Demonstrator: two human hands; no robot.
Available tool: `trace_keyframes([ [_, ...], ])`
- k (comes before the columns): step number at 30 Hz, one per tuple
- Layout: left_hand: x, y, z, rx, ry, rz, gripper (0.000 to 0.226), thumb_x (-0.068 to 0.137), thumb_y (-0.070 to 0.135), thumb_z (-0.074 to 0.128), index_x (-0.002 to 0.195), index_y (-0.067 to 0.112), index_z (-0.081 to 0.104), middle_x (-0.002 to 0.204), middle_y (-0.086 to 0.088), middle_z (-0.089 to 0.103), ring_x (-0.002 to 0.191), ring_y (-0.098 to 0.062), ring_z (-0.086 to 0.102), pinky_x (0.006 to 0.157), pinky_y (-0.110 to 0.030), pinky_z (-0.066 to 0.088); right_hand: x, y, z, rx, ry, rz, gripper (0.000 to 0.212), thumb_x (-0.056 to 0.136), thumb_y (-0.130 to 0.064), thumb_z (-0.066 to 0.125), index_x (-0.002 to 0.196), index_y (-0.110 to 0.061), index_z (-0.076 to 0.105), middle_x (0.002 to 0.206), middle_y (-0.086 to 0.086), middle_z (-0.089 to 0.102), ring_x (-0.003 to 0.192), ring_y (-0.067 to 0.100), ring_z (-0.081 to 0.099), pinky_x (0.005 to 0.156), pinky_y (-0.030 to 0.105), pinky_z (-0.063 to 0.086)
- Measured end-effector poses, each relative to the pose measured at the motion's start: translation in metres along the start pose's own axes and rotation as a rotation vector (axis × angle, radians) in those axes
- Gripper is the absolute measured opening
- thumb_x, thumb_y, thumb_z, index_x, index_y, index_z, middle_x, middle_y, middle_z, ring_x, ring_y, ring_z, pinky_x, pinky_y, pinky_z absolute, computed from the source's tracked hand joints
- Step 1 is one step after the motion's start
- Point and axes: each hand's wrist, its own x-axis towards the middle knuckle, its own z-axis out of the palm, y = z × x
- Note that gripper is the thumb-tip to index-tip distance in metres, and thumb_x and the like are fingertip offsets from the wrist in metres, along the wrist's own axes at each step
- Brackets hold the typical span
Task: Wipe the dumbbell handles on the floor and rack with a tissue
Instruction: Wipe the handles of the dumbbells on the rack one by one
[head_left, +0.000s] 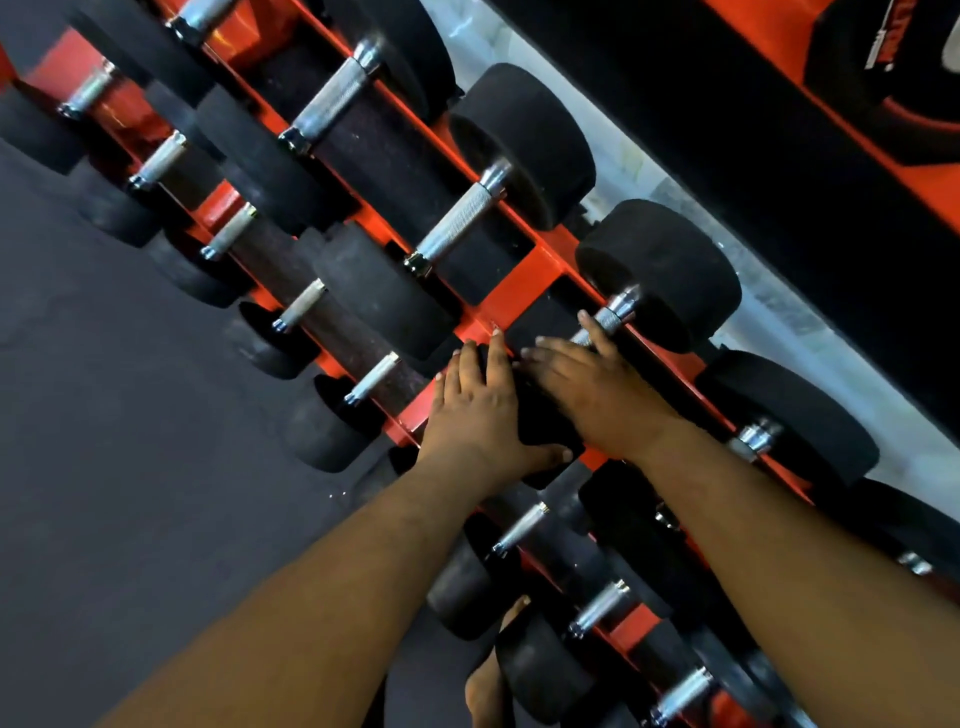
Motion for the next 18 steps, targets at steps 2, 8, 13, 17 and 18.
trace_keyframes([
  [2,0.000,0.001,-0.003,0.006,-0.019,-0.003,0.143,0.065,0.071,0.078,0.159,0.019,-0.016,0.167,-0.018,-0.009,0.156,-0.030,-0.009,0.127,-0.045,-0.001,0.003,-0.001,-0.001,-0.018,-0.052,0.025,0.052,0.088,-0.027,0.047,0.136,-0.011,0.060,0.138,0.008,0.061,0.133,0.027,0.053,0.118,0.057,0.013],
  [8,-0.001,0.003,-0.006,0.013,-0.040,-0.010,0.141,0.067,0.072,0.077,0.158,0.020,-0.018,0.167,-0.020,-0.011,0.155,-0.032,-0.010,0.127,-0.045,-0.002,-0.025,0.000,-0.010,-0.110,-0.160,0.000,0.060,0.092,-0.023,0.045,0.151,-0.015,0.042,0.158,0.005,0.039,0.151,0.026,0.027,0.119,0.062,0.018],
  [13,-0.003,0.005,-0.009,0.008,-0.047,-0.008,0.139,0.068,0.069,0.078,0.159,0.019,-0.014,0.167,-0.019,-0.010,0.155,-0.032,-0.009,0.126,-0.045,-0.002,0.016,-0.002,-0.007,-0.061,-0.184,0.135,0.034,0.095,-0.028,0.041,0.113,-0.019,0.068,0.106,-0.002,0.063,0.115,0.021,0.057,0.121,0.059,0.013],
  [17,-0.002,0.002,-0.008,0.024,-0.032,0.008,0.137,0.069,0.071,0.076,0.159,0.018,-0.013,0.167,-0.021,-0.008,0.155,-0.033,-0.007,0.126,-0.047,0.001,-0.011,-0.005,-0.007,-0.093,-0.162,0.105,0.051,0.094,-0.024,0.043,0.142,-0.015,0.054,0.146,0.006,0.052,0.143,0.026,0.040,0.120,0.063,0.016],
  [18,-0.002,0.002,-0.008,0.035,-0.034,0.009,0.136,0.069,0.072,0.075,0.159,0.018,-0.013,0.166,-0.021,-0.008,0.155,-0.034,-0.007,0.126,-0.047,0.001,-0.022,-0.006,-0.008,-0.141,-0.174,0.097,0.057,0.093,-0.024,0.046,0.150,-0.014,0.045,0.157,0.008,0.040,0.150,0.027,0.029,0.119,0.066,0.014],
])
